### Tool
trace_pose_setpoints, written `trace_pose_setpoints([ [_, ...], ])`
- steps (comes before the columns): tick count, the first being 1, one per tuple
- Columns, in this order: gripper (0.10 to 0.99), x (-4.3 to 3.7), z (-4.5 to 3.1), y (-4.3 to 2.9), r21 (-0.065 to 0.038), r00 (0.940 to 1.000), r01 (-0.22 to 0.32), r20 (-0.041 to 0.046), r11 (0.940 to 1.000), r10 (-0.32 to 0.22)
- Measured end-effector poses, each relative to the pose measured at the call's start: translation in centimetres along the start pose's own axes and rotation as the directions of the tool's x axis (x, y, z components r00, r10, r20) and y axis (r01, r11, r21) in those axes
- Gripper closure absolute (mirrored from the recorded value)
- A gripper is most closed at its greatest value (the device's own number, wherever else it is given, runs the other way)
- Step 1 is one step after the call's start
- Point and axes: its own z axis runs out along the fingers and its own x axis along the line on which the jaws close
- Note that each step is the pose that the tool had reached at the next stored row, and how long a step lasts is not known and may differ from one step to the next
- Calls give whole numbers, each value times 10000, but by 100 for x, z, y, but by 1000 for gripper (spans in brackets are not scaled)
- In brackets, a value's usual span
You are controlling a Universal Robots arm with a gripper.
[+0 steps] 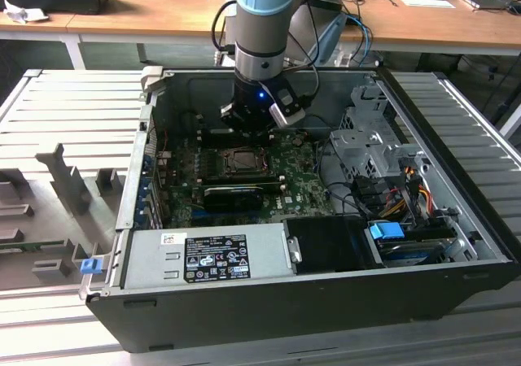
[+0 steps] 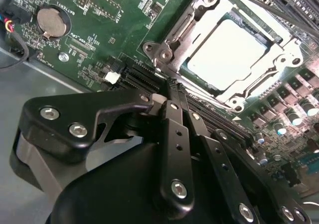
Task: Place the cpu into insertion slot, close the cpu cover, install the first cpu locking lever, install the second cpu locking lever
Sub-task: 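Install the first cpu locking lever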
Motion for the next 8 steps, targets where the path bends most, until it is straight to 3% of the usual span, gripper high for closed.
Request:
trace_pose_setpoints([
  [8, 980, 0, 21, -2, -2, 10000, 0, 2, 10000, 0],
])
